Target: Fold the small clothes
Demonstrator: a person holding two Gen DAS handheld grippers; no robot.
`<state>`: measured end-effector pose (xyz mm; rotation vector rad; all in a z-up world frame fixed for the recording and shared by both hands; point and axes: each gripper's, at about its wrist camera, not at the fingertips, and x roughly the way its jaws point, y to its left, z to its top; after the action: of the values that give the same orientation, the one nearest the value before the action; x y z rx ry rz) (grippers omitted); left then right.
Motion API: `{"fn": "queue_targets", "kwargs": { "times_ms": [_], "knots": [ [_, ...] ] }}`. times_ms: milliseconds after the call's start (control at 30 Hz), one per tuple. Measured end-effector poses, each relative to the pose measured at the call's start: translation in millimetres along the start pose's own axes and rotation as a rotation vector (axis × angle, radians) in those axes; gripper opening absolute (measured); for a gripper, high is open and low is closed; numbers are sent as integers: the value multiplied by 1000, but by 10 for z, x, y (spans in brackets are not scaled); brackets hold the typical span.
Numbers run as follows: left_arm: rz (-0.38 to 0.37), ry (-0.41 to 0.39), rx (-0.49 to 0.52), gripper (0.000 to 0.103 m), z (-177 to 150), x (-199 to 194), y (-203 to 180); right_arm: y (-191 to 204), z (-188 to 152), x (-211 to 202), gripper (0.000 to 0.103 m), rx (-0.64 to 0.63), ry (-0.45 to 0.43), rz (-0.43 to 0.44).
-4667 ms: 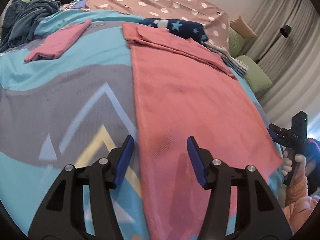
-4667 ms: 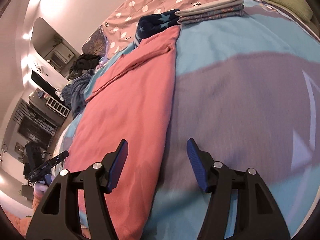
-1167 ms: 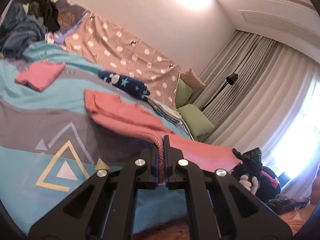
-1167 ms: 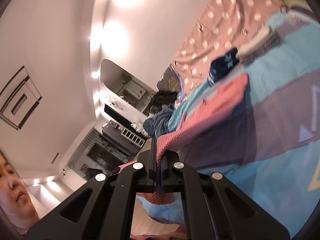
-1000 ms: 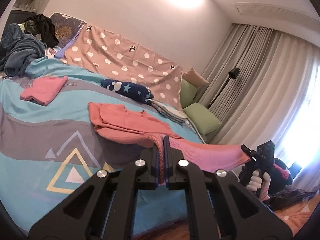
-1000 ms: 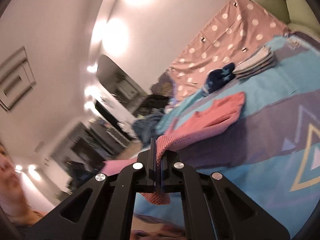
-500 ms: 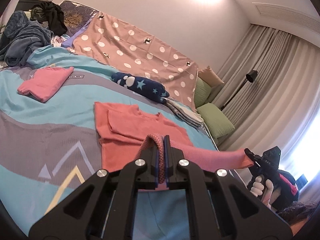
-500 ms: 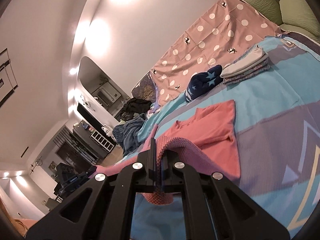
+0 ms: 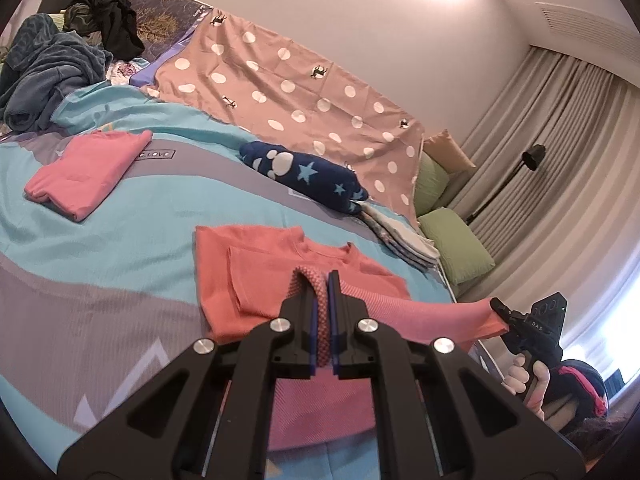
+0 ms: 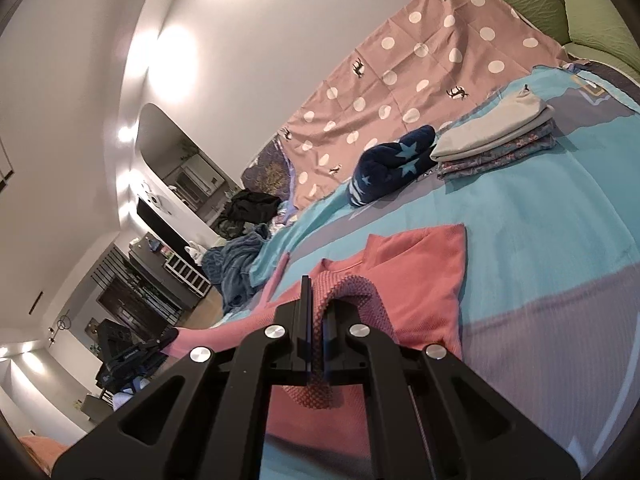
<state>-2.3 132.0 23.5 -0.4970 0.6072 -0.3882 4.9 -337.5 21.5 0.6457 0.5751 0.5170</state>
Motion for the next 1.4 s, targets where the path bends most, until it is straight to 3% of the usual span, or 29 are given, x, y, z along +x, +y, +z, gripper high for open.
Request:
{"fn": "queue_targets", "kwargs": {
  "times_ms": [367,433,467,500,533,600,667,800,900,967,1033,1167,1233,1300,1400],
  "knots": [
    [89,79,-31,5,482,1025,383,-462,443,909,5,-12,98,-119],
    [138,101,-31,5,515,1309,512,-641,482,1156,8,6,131,-160],
    [154,114,-32,6,516,1427,568,-708,477,1238,17,7,146,-185],
    [171,130,-38,8,507,1535,627,-801,446,1357,28,9,176,-244],
    [192,151,-50,11,485,1649,693,-844,414,1406,29,9,193,-277],
    [241,176,-86,33,431,1774,813,-903,325,1429,29,4,211,-304],
    [235,169,-88,35,408,1754,839,-892,274,1365,31,-25,213,-305],
    [244,131,-22,48,422,1516,730,-690,262,1260,36,-192,221,-337],
    [274,128,35,57,352,1316,651,-438,94,1246,49,-479,283,-455],
    [297,167,107,61,222,1245,583,-401,-51,1318,56,-612,348,-517],
    [346,238,215,65,72,1305,506,-395,-164,1452,56,-698,401,-559],
    [519,271,400,70,-15,1579,478,-460,-45,1678,55,-714,394,-574],
    [540,250,428,70,66,1676,509,-529,139,1791,55,-681,355,-599],
    [546,215,408,71,264,1765,576,-640,332,1849,55,-609,313,-595],
    [504,67,286,72,675,1595,598,-915,587,1854,56,-409,277,-577]
  ]
}}
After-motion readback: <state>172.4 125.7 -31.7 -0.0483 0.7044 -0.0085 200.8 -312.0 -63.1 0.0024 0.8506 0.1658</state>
